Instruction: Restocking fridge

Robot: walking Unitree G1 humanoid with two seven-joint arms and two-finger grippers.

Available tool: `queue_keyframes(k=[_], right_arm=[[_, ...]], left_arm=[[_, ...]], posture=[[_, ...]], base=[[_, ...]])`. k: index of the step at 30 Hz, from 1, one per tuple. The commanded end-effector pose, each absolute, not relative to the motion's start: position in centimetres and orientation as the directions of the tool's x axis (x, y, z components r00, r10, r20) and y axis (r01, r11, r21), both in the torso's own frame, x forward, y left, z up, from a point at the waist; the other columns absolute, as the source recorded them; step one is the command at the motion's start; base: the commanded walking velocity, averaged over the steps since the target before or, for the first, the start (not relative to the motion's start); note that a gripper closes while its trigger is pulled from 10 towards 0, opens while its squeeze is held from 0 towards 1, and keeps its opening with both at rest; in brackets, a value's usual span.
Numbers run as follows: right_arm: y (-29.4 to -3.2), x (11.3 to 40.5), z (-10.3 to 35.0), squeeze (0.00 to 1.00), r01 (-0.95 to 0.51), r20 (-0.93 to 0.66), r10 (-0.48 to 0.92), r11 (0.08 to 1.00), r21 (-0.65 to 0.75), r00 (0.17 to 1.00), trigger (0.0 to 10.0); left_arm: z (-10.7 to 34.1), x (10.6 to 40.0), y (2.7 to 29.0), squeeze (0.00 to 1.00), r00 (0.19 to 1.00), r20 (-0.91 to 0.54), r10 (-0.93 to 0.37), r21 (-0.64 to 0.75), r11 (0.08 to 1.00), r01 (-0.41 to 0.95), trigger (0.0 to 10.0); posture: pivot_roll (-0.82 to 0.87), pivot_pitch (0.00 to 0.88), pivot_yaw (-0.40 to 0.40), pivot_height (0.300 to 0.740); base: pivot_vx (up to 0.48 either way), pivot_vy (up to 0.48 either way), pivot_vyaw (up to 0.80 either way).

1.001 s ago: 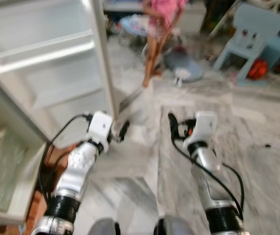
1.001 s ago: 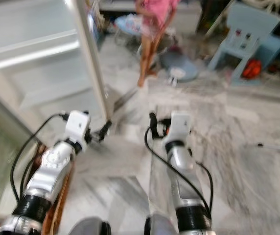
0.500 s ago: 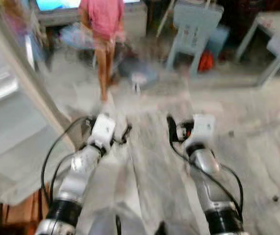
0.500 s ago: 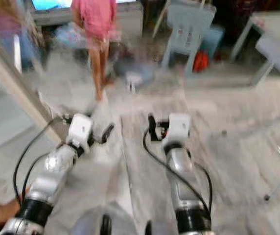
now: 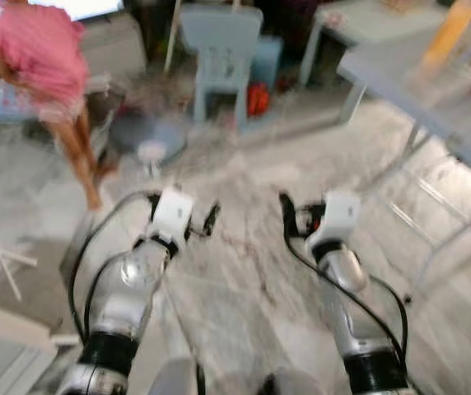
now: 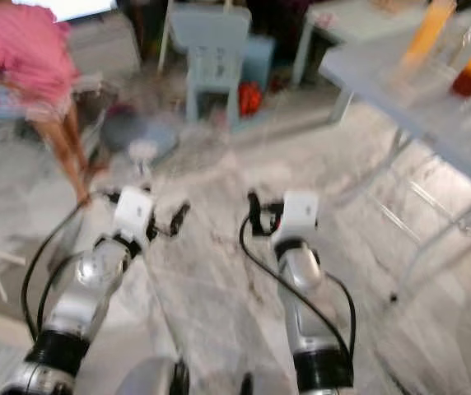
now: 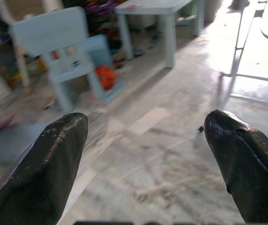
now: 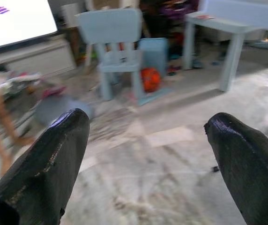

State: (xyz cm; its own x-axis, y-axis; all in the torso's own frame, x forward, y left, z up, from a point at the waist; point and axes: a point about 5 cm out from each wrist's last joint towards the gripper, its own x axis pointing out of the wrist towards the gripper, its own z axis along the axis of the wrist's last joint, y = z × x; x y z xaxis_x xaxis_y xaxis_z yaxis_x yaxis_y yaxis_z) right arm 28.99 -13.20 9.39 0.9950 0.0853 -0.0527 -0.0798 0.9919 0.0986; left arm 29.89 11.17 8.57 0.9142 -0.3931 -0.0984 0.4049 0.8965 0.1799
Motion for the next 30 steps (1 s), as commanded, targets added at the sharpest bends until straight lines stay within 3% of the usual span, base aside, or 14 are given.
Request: queue_keyframes(k=[1, 16, 30], right_arm=[[-14.04, 28.95, 9.26, 0.00, -0.057, -0.059, 0.062, 0.995, 0.087, 0.996, 10.0], [-13.94, 29.06, 9.36, 0.00, -0.063, -0.052, 0.068, 0.994, 0.089, 0.996, 10.0], [-13.72, 29.37, 9.92, 0.00, -0.078, -0.027, 0.081, 0.994, 0.080, 0.996, 10.0]], left_arm=[[9.14, 30.06, 10.26, 0.00, 0.907, -0.076, -0.414, 0.176, 0.890, 0.421, 10.0], [9.46, 30.36, 10.20, 0.00, 0.912, -0.056, -0.405, 0.163, 0.898, 0.409, 10.0], [9.98, 30.64, 10.37, 0.00, 0.921, -0.024, -0.389, 0.158, 0.908, 0.388, 10.0]], posture=[[0.07, 0.101, 0.005, 0.740], [0.07, 0.098, 0.002, 0.740], [0.07, 0.098, 0.002, 0.740]], base=[[0.465, 0.000, -0.80], [0.445, 0.000, -0.77], [0.333, 0.339, 0.00]])
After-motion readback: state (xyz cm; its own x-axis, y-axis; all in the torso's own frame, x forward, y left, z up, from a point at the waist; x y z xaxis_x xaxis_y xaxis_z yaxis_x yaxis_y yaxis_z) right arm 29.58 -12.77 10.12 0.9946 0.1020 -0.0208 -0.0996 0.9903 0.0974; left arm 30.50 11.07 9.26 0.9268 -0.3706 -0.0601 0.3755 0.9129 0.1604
